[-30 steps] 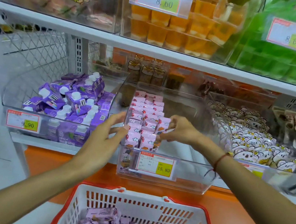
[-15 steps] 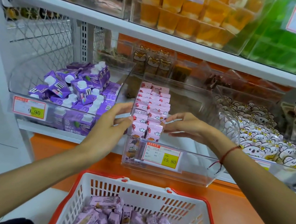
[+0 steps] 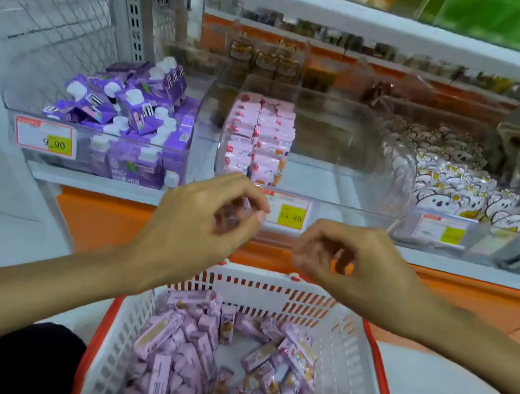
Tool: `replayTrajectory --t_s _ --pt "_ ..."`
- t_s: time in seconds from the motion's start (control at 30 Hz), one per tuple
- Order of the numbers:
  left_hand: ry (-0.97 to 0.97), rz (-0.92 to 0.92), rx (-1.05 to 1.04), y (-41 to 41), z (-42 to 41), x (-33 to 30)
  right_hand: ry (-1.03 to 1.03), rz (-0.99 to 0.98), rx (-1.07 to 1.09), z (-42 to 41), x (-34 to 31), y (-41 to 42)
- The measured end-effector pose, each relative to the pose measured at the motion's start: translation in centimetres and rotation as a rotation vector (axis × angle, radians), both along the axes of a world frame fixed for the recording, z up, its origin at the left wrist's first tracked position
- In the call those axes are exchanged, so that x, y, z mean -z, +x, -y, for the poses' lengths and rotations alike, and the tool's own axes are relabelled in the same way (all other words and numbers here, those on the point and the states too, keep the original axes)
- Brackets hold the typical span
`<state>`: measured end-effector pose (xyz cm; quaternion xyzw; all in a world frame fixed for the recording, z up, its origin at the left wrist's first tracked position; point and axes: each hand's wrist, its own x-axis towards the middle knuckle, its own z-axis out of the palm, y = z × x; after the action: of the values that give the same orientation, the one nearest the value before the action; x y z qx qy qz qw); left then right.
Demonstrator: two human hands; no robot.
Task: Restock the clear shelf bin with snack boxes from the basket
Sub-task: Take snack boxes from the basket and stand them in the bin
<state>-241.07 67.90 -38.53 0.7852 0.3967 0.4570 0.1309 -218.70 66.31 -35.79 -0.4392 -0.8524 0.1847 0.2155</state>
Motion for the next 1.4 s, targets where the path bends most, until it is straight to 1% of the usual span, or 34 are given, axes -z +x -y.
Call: replayTrajectory --t_s 0.03,0.1,0.17,0.23,0.27,0.3,0.33,0.37,0.4,0.43,0.47,0.5,0.53,0.57,0.63,0.67,0.7,0.77,0.8,0.83,0.87,0.97,1.0,1.07,1.17,1.23,1.33,1.4 --pt "-0.033 -0.08 0.02 0.5 0.1 1.3 -0.144 0.12 -0.02 0.3 2.0 0.1" --pt "-0.147 -0.259 0.035 1.2 -0.3 4.4 -0.356 0.386 -0.029 -0.1 6.9 0.2" --pt "-0.279 -0.442 0.051 1.8 -0.8 8.1 -0.574 0.584 -0.011 -1.2 12.7 0.3" --pt "-0.366 -0.572 0.076 2.3 -0.8 12.6 -0.693 0.672 0.016 -1.9 18.3 0.4" --pt "-0.445 -0.599 0.085 2.4 -0.5 14.9 -0.712 0.687 0.06 -2.0 21.0 0.6" --pt "-0.549 -0.611 0.089 2.5 0.0 17.3 -0.709 0.684 0.104 -1.7 23.4 0.7" --pt "-0.648 -0.618 0.076 2.5 0.5 19.5 -0.703 0.639 0.161 -1.2 25.8 0.8" --pt "-0.708 -0.616 0.048 2.5 0.8 21.7 -0.714 0.554 0.232 -0.4 27.9 0.9" --pt "-0.751 -0.572 -0.009 2.3 1.2 23.5 -0.737 0.461 0.306 0.5 29.7 0.7" --pt "-0.795 -0.465 -0.092 2.1 1.6 24.8 -0.74 0.395 0.359 1.5 31.3 0.5" --pt "-0.793 -0.364 -0.2 1.7 1.8 25.8 -0.723 0.373 0.382 2.3 32.7 0.0" --pt "-0.814 -0.298 -0.352 1.2 2.0 26.6 -0.666 0.379 0.392 2.9 33.8 -0.6" --pt "-0.812 -0.311 -0.479 0.7 2.2 27.7 -0.583 0.38 0.403 3.2 34.5 -1.3" --pt "-0.814 -0.388 -0.505 0.3 2.3 28.5 -0.485 0.363 0.428 3.2 34.7 -2.1" --pt "-0.824 -0.694 -0.376 -0.2 2.8 29.7 -0.312 0.316 0.442 2.5 35.0 -4.2" --pt "-0.839 -0.816 -0.303 -0.3 2.8 30.0 -0.273 0.272 0.421 2.1 35.4 -5.5" --pt "-0.852 -0.863 -0.282 -0.3 2.6 30.1 -0.405 0.189 0.388 1.7 35.4 -6.8" --pt "-0.837 -0.895 -0.314 -0.1 2.3 30.1 -0.815 -0.049 0.363 0.9 35.4 -8.7" --pt "-0.823 -0.905 -0.324 -0.1 2.1 30.0 -0.944 -0.135 0.383 0.4 35.8 -8.9" --pt "-0.813 -0.92 -0.31 -0.1 1.9 29.7 -1.006 -0.163 0.389 -0.1 36.1 -8.8" --pt "-0.801 -0.947 -0.267 -0.4 1.8 29.6 -1.015 -0.146 0.369 -0.5 36.5 -8.5" --pt "-0.772 -1.096 -0.032 -1.9 1.3 29.2 -0.911 0.008 0.201 -0.4 36.8 -7.9" --pt "-0.784 -1.152 0.04 -2.3 1.2 28.9 -0.867 0.009 0.166 -0.1 36.9 -8.0" --pt "-0.799 -1.234 0.114 -2.6 1.1 28.5 -0.785 -0.015 0.123 0.5 36.8 -8.3" --pt "-0.711 -1.317 0.103 -2.2 1.4 27.7 -0.702 -0.008 0.096 1.0 36.5 -7.6" --pt "-0.686 -1.277 0.053 -2.4 1.9 27.3 -0.74 0.022 0.113 1.3 36.1 -6.6" --pt "-0.683 -1.194 0.021 -3.2 3.0 26.7 -0.806 -0.009 0.144 2.3 35.2 -5.6" --pt "-0.681 -1.242 0.038 -3.3 3.6 26.5 -0.852 -0.083 0.199 2.7 34.2 -5.1"
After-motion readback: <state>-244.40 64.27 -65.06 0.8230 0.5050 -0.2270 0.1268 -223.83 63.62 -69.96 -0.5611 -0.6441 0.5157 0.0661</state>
